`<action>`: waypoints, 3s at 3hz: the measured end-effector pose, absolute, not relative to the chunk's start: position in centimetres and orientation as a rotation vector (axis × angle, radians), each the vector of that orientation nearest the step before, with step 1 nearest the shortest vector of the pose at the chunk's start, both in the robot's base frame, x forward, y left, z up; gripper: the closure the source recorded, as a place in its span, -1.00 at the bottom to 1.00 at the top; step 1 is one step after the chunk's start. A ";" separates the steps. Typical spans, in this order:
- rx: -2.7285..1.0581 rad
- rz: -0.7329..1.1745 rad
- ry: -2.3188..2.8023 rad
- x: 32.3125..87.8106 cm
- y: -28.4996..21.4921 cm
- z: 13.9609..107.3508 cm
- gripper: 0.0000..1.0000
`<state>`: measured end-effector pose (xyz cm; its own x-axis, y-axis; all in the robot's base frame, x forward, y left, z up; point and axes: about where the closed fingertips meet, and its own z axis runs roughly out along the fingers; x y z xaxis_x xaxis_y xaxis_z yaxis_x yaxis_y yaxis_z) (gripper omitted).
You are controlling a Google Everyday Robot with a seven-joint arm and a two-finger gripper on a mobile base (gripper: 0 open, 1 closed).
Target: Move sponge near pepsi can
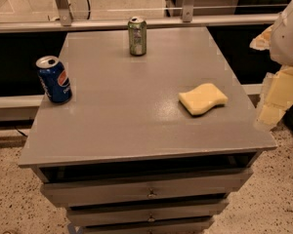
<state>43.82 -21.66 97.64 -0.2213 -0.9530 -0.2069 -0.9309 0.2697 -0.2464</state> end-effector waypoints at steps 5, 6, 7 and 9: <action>-1.715 0.078 2.068 51.8 -20.7 92.1 -1.00; -1.693 0.173 2.071 54.5 -20.3 88.7 -1.00; -1.668 0.272 2.090 56.4 -19.8 85.3 -1.00; -1.672 0.391 2.105 57.7 -18.3 82.9 -0.20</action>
Offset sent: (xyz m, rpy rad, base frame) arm 0.0020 0.0019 0.0000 0.0319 -0.0035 0.0302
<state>57.75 -18.35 82.94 -0.1868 -0.8521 -0.4889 -0.9708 0.2364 -0.0410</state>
